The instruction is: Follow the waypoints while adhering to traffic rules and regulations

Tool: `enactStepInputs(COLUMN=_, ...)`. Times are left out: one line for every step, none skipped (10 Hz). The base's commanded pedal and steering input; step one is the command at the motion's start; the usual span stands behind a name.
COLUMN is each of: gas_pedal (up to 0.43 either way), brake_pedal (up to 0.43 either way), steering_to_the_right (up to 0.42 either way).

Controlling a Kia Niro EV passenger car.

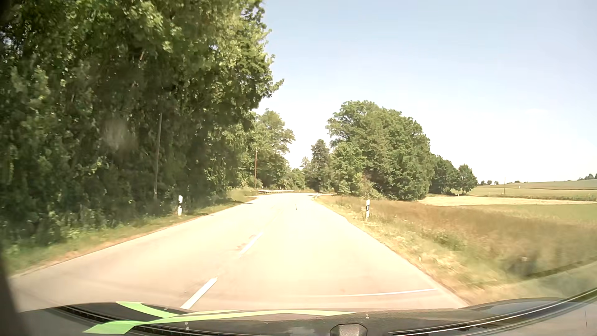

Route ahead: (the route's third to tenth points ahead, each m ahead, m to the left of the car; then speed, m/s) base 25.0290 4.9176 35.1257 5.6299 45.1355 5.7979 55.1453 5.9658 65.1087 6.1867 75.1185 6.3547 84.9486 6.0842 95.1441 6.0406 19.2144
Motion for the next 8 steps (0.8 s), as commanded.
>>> enactStepInputs(gas_pedal=0.15, brake_pedal=0.0, steering_to_the_right=-0.016)
enactStepInputs(gas_pedal=0.157, brake_pedal=0.0, steering_to_the_right=-0.016)
enactStepInputs(gas_pedal=0.157, brake_pedal=0.0, steering_to_the_right=-0.015)
enactStepInputs(gas_pedal=0.157, brake_pedal=0.0, steering_to_the_right=-0.015)
enactStepInputs(gas_pedal=0.157, brake_pedal=0.0, steering_to_the_right=-0.015)
enactStepInputs(gas_pedal=0.157, brake_pedal=0.0, steering_to_the_right=-0.015)
enactStepInputs(gas_pedal=0.15, brake_pedal=0.0, steering_to_the_right=-0.014)
enactStepInputs(gas_pedal=0.15, brake_pedal=0.0, steering_to_the_right=-0.014)
